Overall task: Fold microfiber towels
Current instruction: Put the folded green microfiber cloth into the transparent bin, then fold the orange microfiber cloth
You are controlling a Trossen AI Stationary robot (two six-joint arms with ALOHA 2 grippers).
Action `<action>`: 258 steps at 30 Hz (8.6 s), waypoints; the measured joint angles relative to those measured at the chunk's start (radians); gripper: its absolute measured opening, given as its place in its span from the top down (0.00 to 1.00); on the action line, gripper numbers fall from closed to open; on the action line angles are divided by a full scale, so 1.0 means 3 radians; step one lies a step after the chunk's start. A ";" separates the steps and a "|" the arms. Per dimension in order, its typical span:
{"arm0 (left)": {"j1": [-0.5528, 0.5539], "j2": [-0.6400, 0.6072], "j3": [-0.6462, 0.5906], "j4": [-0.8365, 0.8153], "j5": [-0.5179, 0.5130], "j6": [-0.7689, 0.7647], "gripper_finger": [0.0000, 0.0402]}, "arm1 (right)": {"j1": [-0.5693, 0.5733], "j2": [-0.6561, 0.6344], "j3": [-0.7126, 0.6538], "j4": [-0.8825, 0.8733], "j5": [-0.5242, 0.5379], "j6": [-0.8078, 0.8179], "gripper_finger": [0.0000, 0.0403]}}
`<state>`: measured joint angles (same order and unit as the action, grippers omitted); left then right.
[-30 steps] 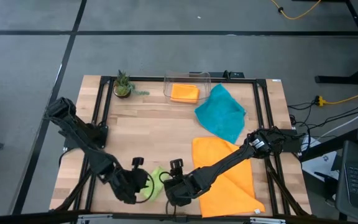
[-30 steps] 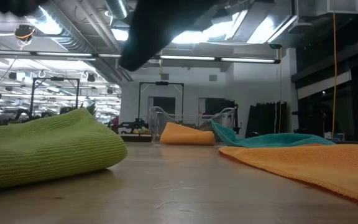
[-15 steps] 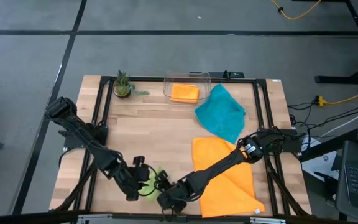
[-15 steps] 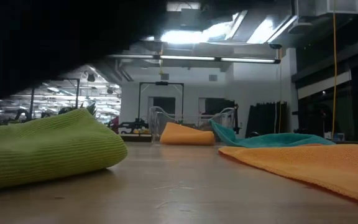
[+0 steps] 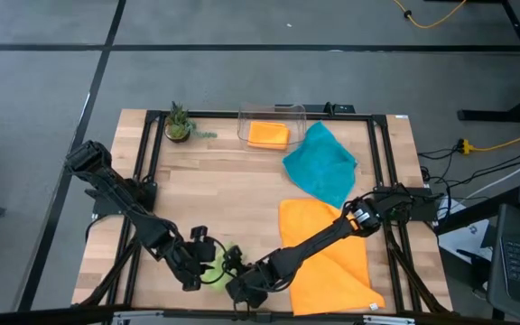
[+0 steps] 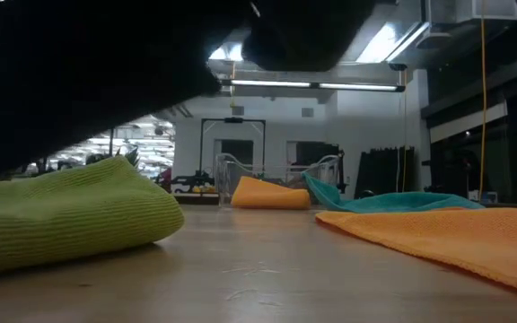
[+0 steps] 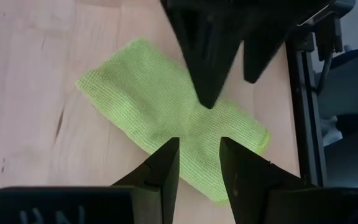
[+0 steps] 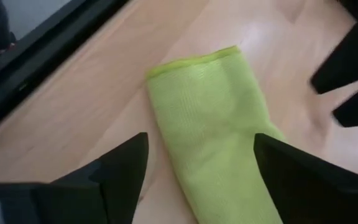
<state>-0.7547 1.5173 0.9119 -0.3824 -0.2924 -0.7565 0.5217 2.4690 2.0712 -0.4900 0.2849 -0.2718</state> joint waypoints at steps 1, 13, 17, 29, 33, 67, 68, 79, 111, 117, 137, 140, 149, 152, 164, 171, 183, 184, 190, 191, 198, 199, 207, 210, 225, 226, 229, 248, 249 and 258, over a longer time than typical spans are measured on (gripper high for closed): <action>0.0000 0.0000 0.0000 0.0000 -0.0001 -0.0001 0.73 | 0.0000 0.0023 0.0000 0.0001 -0.0002 -0.0013 0.27; 0.0000 0.0000 0.0000 0.0005 -0.0003 0.0011 0.73 | -0.0181 0.0221 0.0017 0.0042 -0.0173 -0.0158 0.28; -0.0003 0.0001 0.0000 0.0005 0.0026 0.0012 0.73 | -0.0338 0.0223 0.0020 -0.0049 -0.0736 0.0023 0.28; -0.0003 0.0003 0.0000 0.0003 0.0263 0.0008 0.73 | -0.0471 0.0229 0.0009 -0.0104 -0.0634 0.0130 0.47; -0.0003 0.0003 0.0000 0.0002 0.0460 -0.0089 0.73 | -0.0526 0.0230 0.0009 -0.0153 -0.0598 0.0282 0.61; -0.0178 0.0003 -0.0001 0.0003 0.0755 -0.0610 0.73 | -0.0863 -0.0777 -0.0014 -0.1792 0.0638 0.0900 0.94; -0.0178 0.0003 -0.0001 0.0005 0.0748 -0.0610 0.73 | -0.0881 -0.0881 -0.0013 -0.1819 0.0729 0.0893 0.94; -0.0170 0.0003 -0.0001 0.0009 0.0658 -0.0523 0.73 | -0.1533 -0.1739 0.0000 -0.1858 0.1181 0.0577 0.94; -0.0118 0.0003 -0.0001 0.0004 0.0509 0.0026 0.73 | -0.3328 -0.1687 -0.2236 0.1073 0.0091 -0.0767 0.94; -0.0118 0.0003 -0.0001 0.0005 0.0509 0.0027 0.73 | -0.3290 -0.1690 -0.2396 0.1076 0.0051 -0.0576 0.94; -0.0118 0.0003 -0.0001 0.0004 0.0507 0.0027 0.73 | -0.3159 -0.1691 -0.2394 0.0955 -0.0236 0.0023 0.81; -0.0118 0.0003 -0.0001 0.0004 0.0507 0.0027 0.73 | -0.3155 -0.1691 -0.2394 0.0909 -0.0257 0.0041 0.72; -0.0118 0.0003 -0.0001 0.0004 0.0507 0.0027 0.73 | -0.3031 -0.1691 -0.2322 0.0774 -0.0262 0.0194 0.45; -0.0118 0.0003 -0.0001 0.0005 0.0507 0.0029 0.73 | -0.2975 -0.1691 -0.2148 0.0540 -0.0260 0.0184 0.39; -0.0118 0.0003 -0.0001 0.0005 0.0505 0.0028 0.73 | -0.2909 -0.1691 -0.0968 -0.0996 0.0311 0.0701 0.36; -0.0118 0.0003 -0.0001 0.0005 0.0390 0.0032 0.73 | -0.2668 -0.1696 -0.0196 -0.2748 -0.0176 0.1646 0.40; -0.0015 0.0003 -0.0001 0.0011 0.0391 0.0105 0.73 | -0.1640 -0.1748 -0.0790 -0.3561 -0.0844 0.1840 0.43; -0.0015 0.0003 -0.0001 0.0020 0.0390 0.0099 0.73 | -0.1507 -0.1748 -0.0909 -0.3523 -0.0891 0.1813 0.43; -0.0015 0.0002 -0.0001 0.0043 0.0392 0.0086 0.73 | -0.0807 -0.1768 -0.1816 -0.2735 -0.0947 0.2284 0.43; -0.0015 0.0003 -0.0001 0.0052 0.0392 0.0083 0.73 | -0.0705 -0.1776 -0.1949 -0.2599 -0.0949 0.2429 0.43; -0.0015 0.0001 0.0000 0.0210 0.0393 0.0087 0.73 | -0.0165 -0.1785 -0.2511 -0.2061 -0.0957 0.3374 0.43; -0.0015 0.0001 0.0000 0.0210 0.0393 0.0088 0.73 | -0.0112 -0.1788 -0.2556 -0.1973 -0.0953 0.3481 0.43; 0.0047 0.0001 0.0000 0.0210 0.0393 0.0089 0.73 | 0.0057 -0.1807 -0.2911 -0.0672 -0.0496 0.3593 0.43; 0.0080 0.0001 0.0000 0.0209 0.0392 0.0089 0.73 | -0.0002 -0.1802 -0.3189 0.0489 -0.0358 0.3345 0.43; 0.0100 0.0001 -0.0001 0.0246 0.0350 0.0073 0.73 | -0.0677 -0.1562 -0.3422 0.2692 -0.0044 0.2722 0.43; 0.0097 0.0002 -0.0001 0.0315 0.0254 0.0017 0.73 | -0.0699 -0.1586 -0.3368 0.2527 -0.0044 0.2725 0.43; 0.0094 0.0022 -0.0001 0.0653 -0.0202 -0.0207 0.73 | -0.0711 -0.1702 -0.3166 0.1958 -0.0042 0.2727 0.43; 0.0531 0.0025 0.0000 0.0892 -0.0995 0.0288 0.73 | -0.0343 -0.2220 -0.2072 -0.2484 -0.0083 0.3132 0.43; 0.0567 0.0025 0.0000 0.0899 -0.0997 0.0289 0.73 | -0.0308 -0.2220 -0.2091 -0.2652 -0.0083 0.3198 0.43; 0.1057 0.0028 0.0000 0.0979 -0.0761 0.0160 0.73 | 0.0010 -0.2240 -0.2644 -0.2939 -0.0150 0.3217 0.43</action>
<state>-0.4378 1.5257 0.9119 -0.0887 -0.5207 -0.7084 0.5246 1.7969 1.2782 -1.3717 0.2399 0.6933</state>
